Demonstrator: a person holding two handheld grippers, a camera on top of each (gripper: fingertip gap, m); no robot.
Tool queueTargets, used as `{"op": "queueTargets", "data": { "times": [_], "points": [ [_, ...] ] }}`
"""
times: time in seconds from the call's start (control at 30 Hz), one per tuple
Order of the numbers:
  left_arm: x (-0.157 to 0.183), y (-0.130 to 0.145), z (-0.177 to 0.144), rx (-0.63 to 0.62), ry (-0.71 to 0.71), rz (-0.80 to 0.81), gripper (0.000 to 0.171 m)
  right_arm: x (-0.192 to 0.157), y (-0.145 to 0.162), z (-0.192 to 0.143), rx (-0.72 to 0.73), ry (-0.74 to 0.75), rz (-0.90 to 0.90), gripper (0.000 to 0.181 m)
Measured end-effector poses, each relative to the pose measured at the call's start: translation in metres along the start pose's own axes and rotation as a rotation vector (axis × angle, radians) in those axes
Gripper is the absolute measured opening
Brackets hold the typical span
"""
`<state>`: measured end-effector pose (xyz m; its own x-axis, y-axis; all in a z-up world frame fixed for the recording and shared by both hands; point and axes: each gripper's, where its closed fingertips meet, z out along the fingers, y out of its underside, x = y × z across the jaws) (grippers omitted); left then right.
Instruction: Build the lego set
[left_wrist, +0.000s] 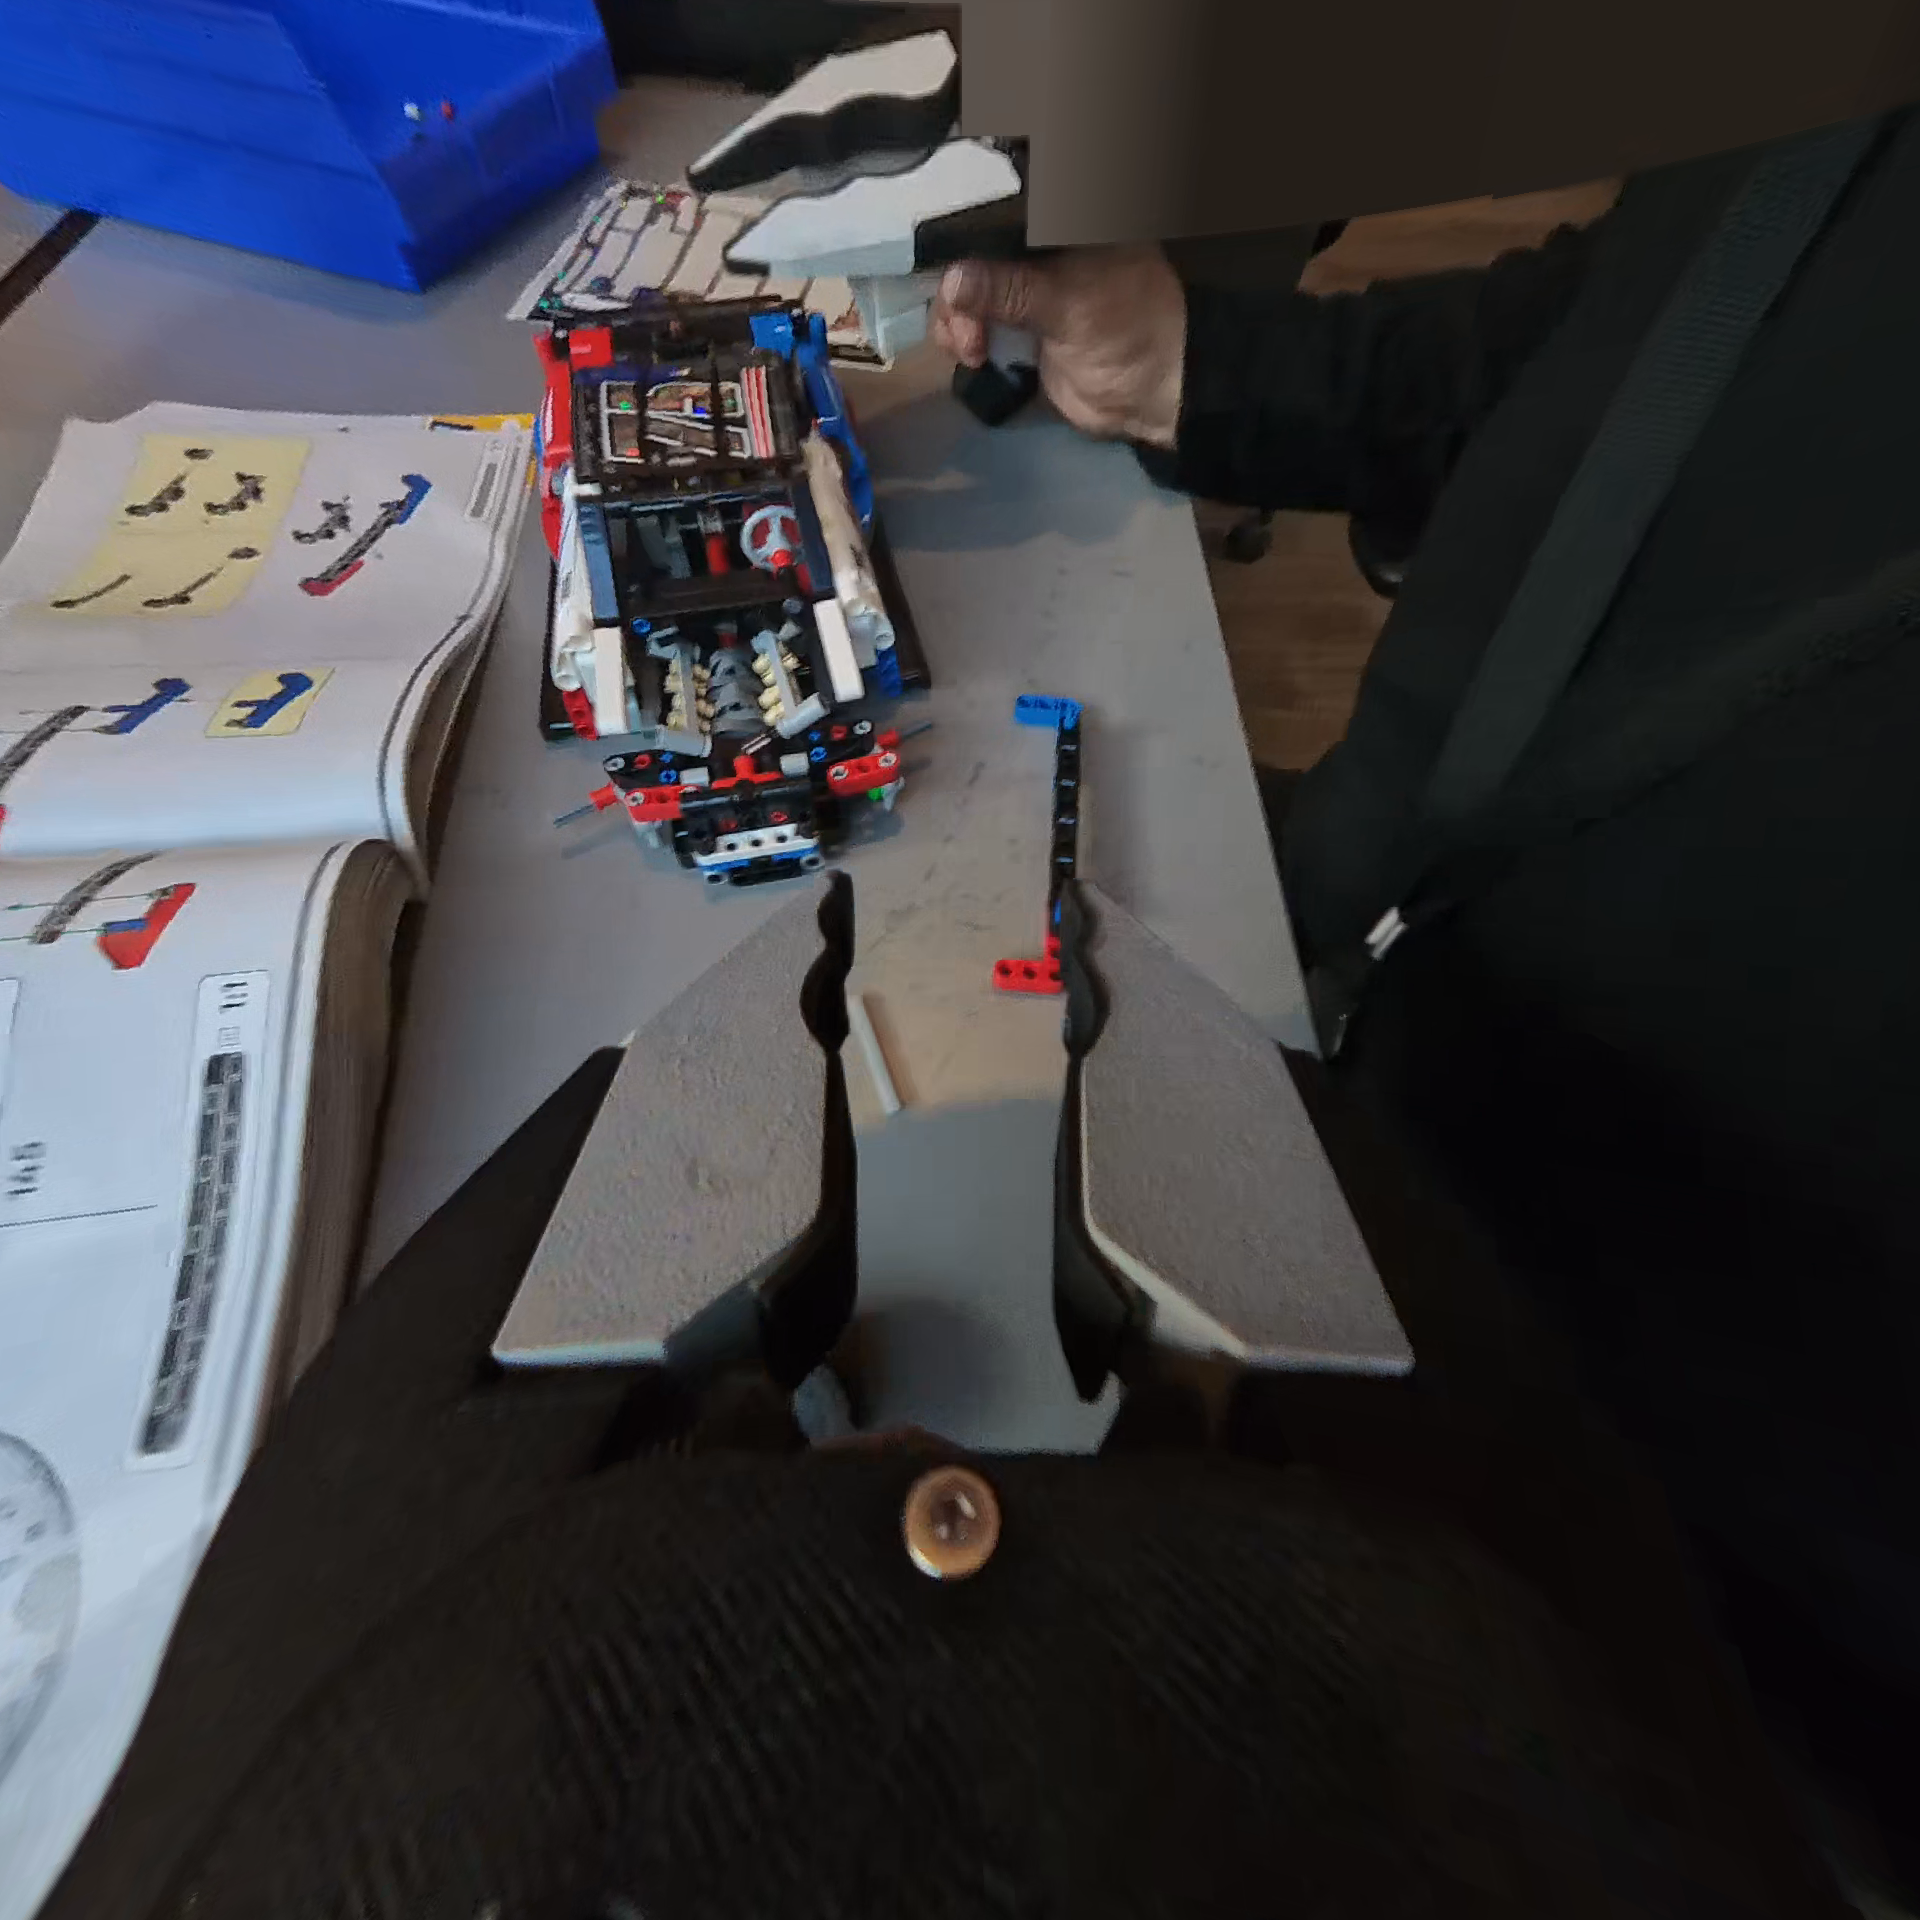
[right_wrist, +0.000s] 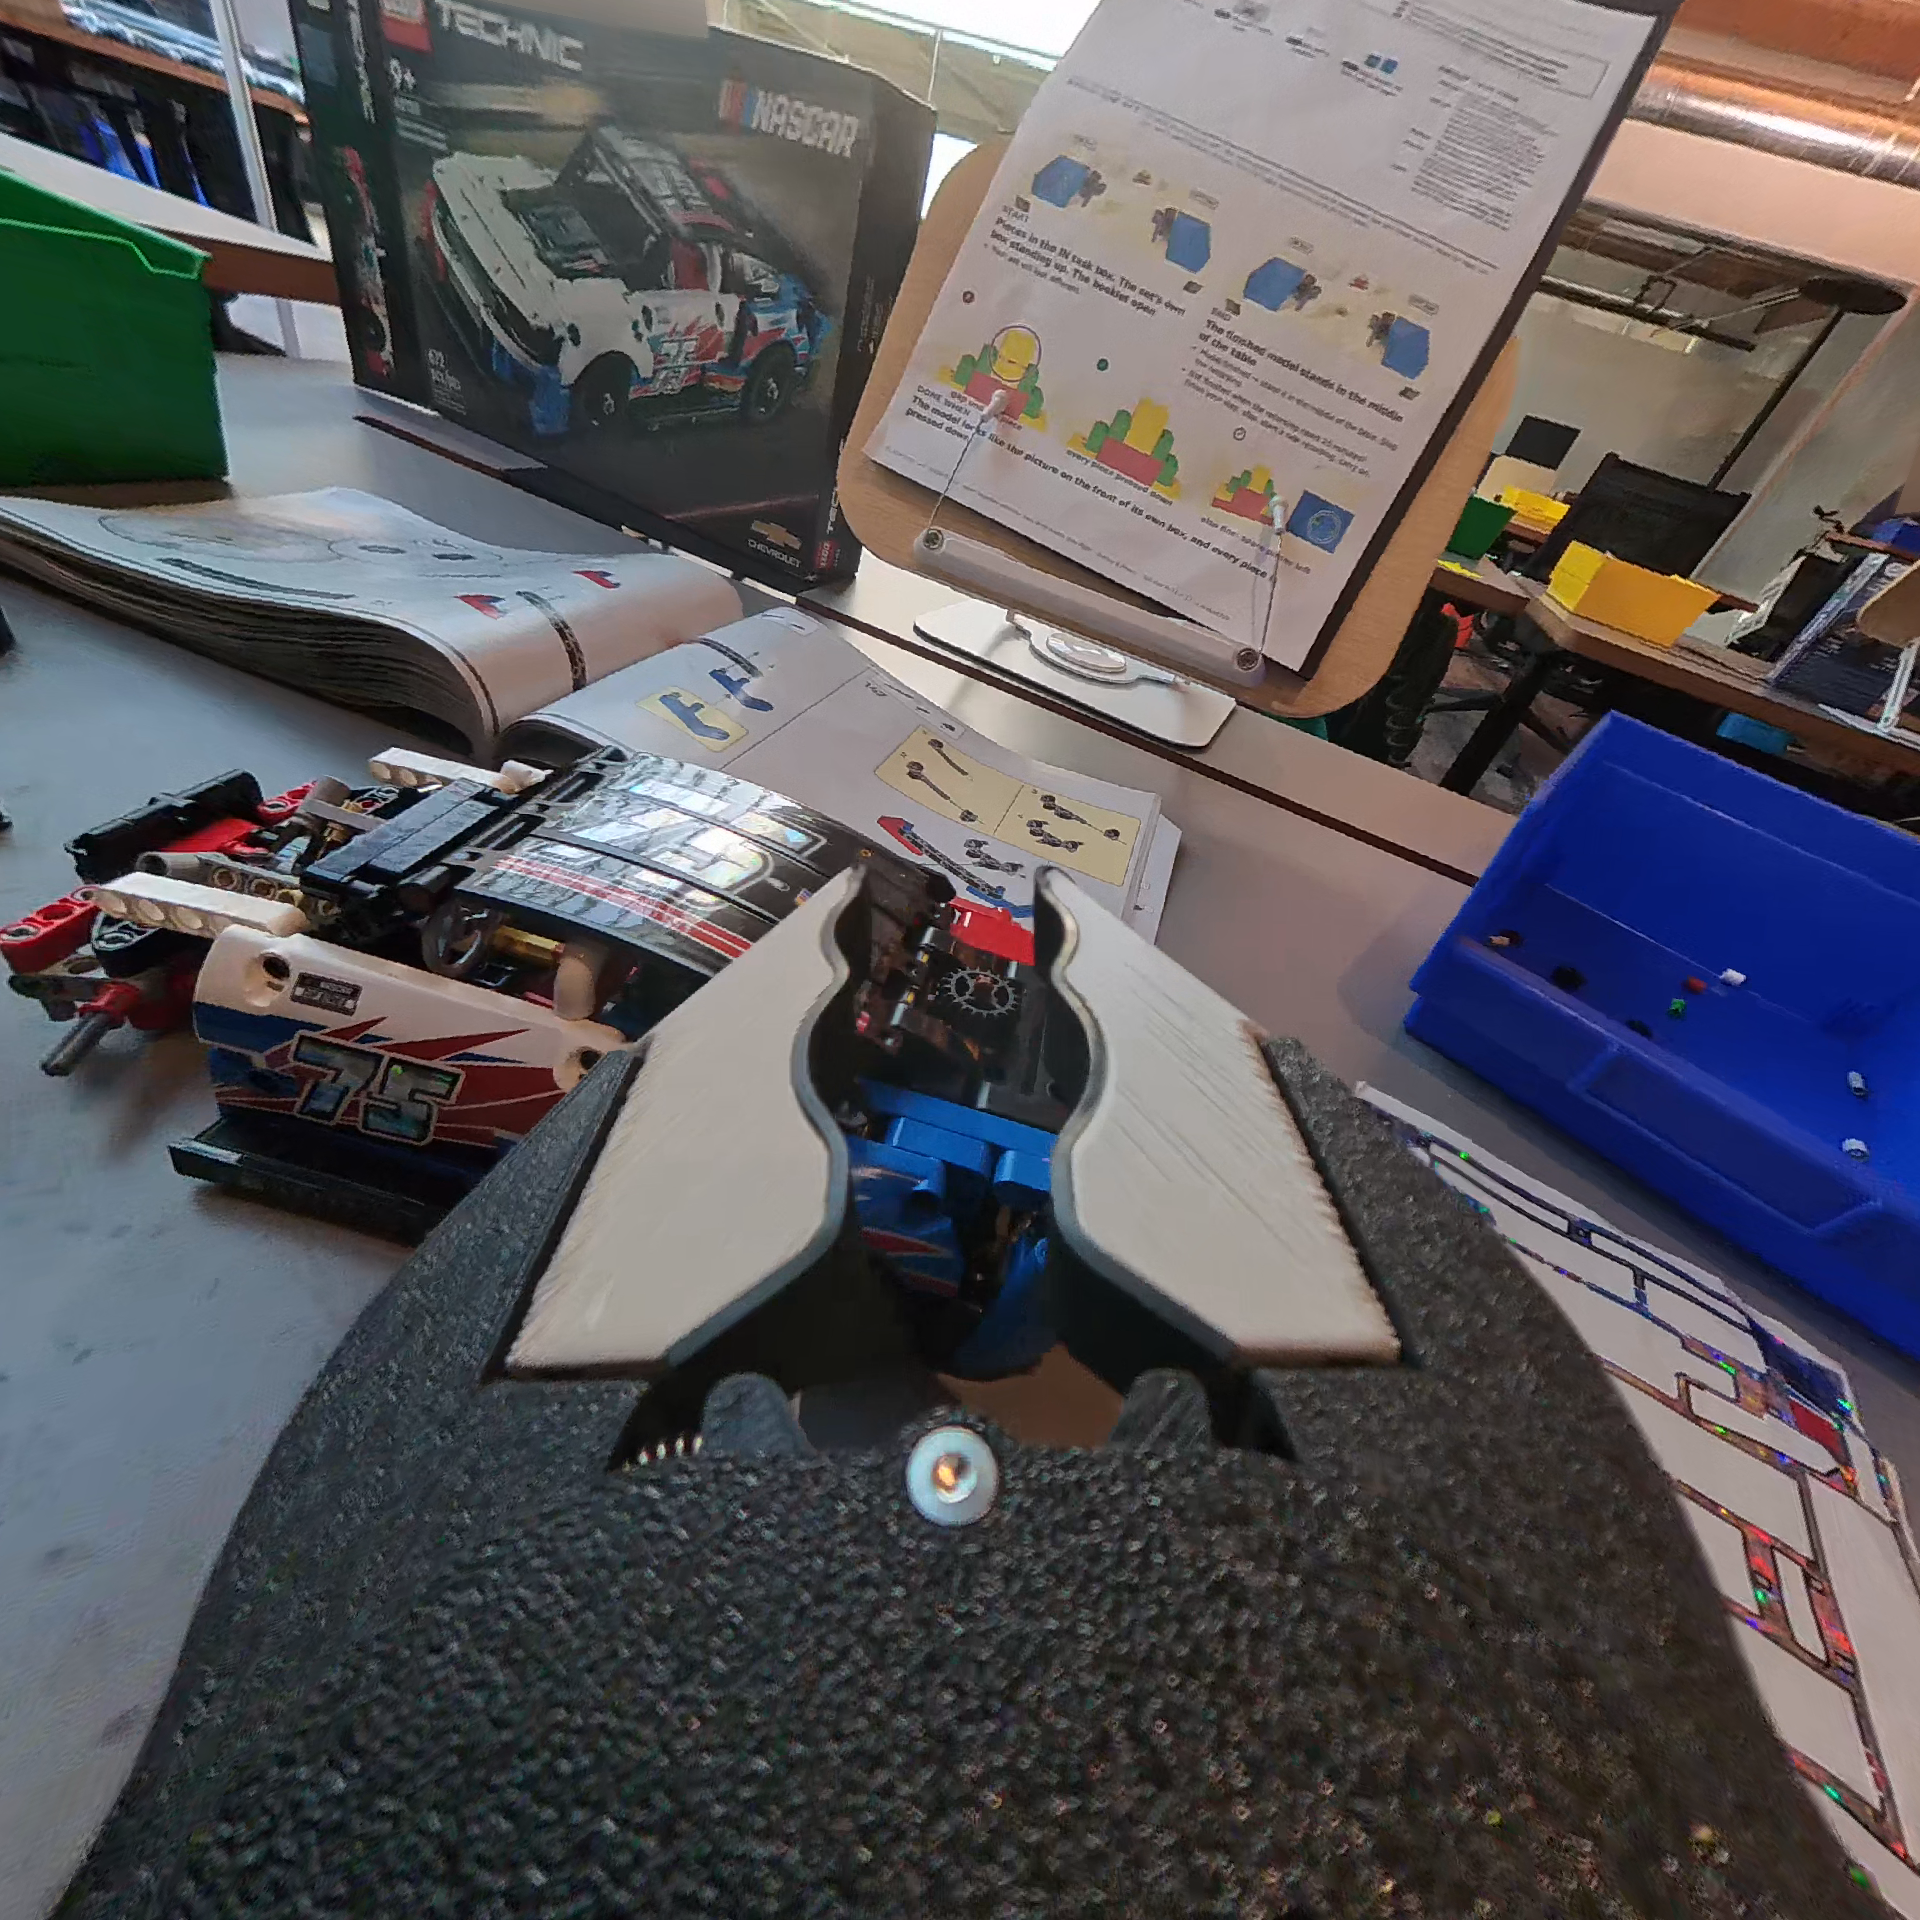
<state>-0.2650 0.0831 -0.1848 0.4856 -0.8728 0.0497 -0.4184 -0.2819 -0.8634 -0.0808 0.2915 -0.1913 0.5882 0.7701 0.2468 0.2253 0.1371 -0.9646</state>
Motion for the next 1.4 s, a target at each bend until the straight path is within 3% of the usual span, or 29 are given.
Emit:
{"op": "queueTargets", "data": {
  "times": [0.07, 0.23, 0.33, 0.47, 0.6, 0.67, 0.77, 0.87, 1.0, 1.1, 1.23, 1.4],
  "points": [
    [0.018, 0.003, 0.003, 0.023, 0.049, -0.043, 0.041, 0.002, 0.002, 0.001, -0.013, 0.024, -0.024, 0.031],
    [0.050, 0.023, -0.014, 0.007, 0.080, -0.081, 0.031, 0.013, 0.006, 0.003, -0.046, 0.107, -0.046, 0.033],
    [0.047, 0.020, -0.048, 0.067, -0.031, -0.048, 0.030, 0.018, 0.005, 0.002, -0.034, 0.141, -0.049, 0.038],
    [-0.009, -0.004, -0.160, 0.320, -0.334, -0.198, 0.022, 0.028, 0.009, 0.002, -0.062, 0.212, -0.067, 0.039],
    [-0.100, 0.067, -0.293, 0.189, -0.822, -0.467, 0.023, 0.034, 0.014, 0.003, -0.091, 0.245, -0.060, 0.038],
    [-0.119, 0.088, -0.321, 0.122, -0.832, -0.579, 0.025, 0.035, 0.015, 0.003, -0.096, 0.245, -0.058, 0.038],
    [-0.151, 0.114, -0.334, -0.064, -0.879, -0.616, 0.029, 0.034, 0.017, 0.004, -0.111, 0.252, -0.076, 0.038],
    [-0.178, 0.138, -0.326, -0.294, -0.856, -0.634, 0.024, 0.034, 0.017, 0.004, -0.114, 0.253, -0.084, 0.038],
    [-0.213, 0.164, -0.316, -0.496, -0.822, -0.635, 0.024, 0.035, 0.017, 0.003, -0.110, 0.249, -0.081, 0.035],
    [-0.229, 0.174, -0.303, -0.539, -0.757, -0.673, 0.021, 0.033, 0.018, 0.004, -0.116, 0.239, -0.088, 0.034],
    [-0.253, 0.196, -0.294, -0.611, -0.782, -0.722, 0.023, 0.033, 0.017, 0.004, -0.110, 0.237, -0.086, 0.030],
    [-0.269, 0.206, -0.267, -0.582, -0.737, -0.775, 0.024, 0.034, 0.016, 0.003, -0.101, 0.240, -0.079, 0.028]
  ]
}}
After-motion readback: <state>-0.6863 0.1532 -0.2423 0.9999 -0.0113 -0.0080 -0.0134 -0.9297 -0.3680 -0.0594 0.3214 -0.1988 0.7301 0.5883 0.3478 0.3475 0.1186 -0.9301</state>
